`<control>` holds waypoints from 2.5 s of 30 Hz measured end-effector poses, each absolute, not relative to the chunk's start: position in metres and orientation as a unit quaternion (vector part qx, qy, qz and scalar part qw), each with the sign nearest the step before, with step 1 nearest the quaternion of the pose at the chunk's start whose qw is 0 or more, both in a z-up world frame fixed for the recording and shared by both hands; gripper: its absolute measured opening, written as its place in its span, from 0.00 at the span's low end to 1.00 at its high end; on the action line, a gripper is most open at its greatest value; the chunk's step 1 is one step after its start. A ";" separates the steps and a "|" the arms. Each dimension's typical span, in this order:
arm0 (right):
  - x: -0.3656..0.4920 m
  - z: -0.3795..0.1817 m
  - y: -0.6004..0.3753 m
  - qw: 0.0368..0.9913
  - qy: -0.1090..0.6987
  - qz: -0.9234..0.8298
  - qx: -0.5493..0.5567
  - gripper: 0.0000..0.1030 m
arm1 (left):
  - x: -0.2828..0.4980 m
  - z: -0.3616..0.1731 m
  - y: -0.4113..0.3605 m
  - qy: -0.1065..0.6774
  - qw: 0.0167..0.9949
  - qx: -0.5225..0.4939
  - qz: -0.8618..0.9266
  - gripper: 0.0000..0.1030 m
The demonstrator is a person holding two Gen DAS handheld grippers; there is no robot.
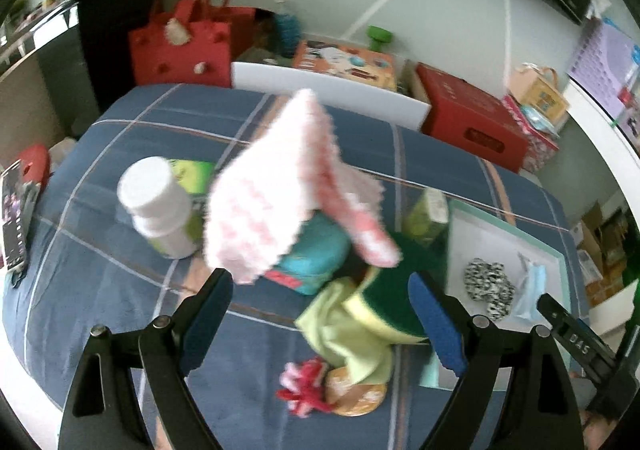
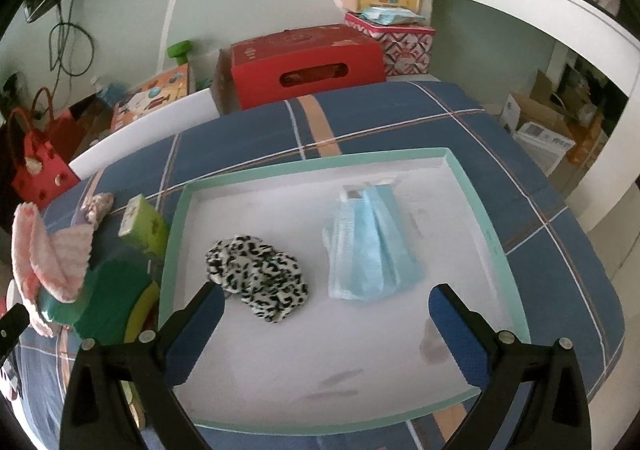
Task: Organize soft objects
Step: 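Withdraw left tool from the tray toward the pink-red pipe-cleaner flower, then grasp the pink-red pipe-cleaner flower with the left tool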
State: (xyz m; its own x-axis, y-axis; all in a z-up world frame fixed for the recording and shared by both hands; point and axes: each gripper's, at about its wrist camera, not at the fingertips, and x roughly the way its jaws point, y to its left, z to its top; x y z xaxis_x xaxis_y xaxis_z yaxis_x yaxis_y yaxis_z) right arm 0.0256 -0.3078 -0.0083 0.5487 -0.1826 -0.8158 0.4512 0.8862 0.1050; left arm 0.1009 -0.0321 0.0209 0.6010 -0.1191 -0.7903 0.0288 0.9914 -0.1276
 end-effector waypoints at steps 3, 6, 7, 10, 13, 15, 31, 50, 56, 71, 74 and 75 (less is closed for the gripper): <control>0.027 -0.006 -0.296 0.871 0.439 -0.169 0.142 1.00 | 0.097 0.017 -0.020 0.444 0.895 -0.047 -0.022 0.87; 0.028 -0.003 -0.279 0.877 0.438 -0.155 0.123 1.00 | 0.094 0.015 -0.011 0.445 0.895 -0.044 -0.011 0.87; 0.028 -0.002 -0.276 0.878 0.438 -0.151 0.120 1.00 | 0.093 0.015 -0.007 0.445 0.895 -0.044 -0.008 0.87; 0.028 0.001 -0.260 0.883 0.436 -0.136 0.109 1.00 | 0.091 0.011 0.004 0.448 0.893 -0.048 0.001 0.87; 0.027 0.003 -0.246 0.886 0.436 -0.123 0.102 1.00 | 0.089 0.006 0.018 0.454 0.889 -0.051 0.008 0.87; 0.027 0.003 -0.236 0.886 0.439 -0.113 0.094 1.00 | 0.089 0.003 0.027 0.460 0.886 -0.055 0.012 0.87; 0.010 -0.016 -0.191 0.872 0.480 -0.065 0.069 1.00 | 0.082 -0.037 0.033 0.517 0.854 -0.053 -0.019 0.88; 0.006 -0.025 -0.176 0.858 0.511 -0.034 0.049 1.00 | 0.079 -0.071 0.000 0.570 0.819 -0.025 -0.063 0.88; 0.006 -0.025 -0.182 0.856 0.514 -0.037 0.051 1.00 | 0.084 -0.084 -0.015 0.586 0.807 -0.017 -0.070 0.88; 0.006 -0.027 -0.188 0.854 0.515 -0.038 0.059 1.00 | 0.089 -0.103 -0.044 0.597 0.796 -0.035 -0.092 0.65; 0.005 -0.027 -0.190 0.854 0.515 -0.039 0.060 1.00 | 0.090 -0.101 -0.053 0.596 0.796 -0.038 -0.102 0.49; 0.005 -0.027 -0.190 0.854 0.515 -0.040 0.059 1.00 | 0.089 -0.100 -0.054 0.595 0.796 -0.038 -0.105 0.46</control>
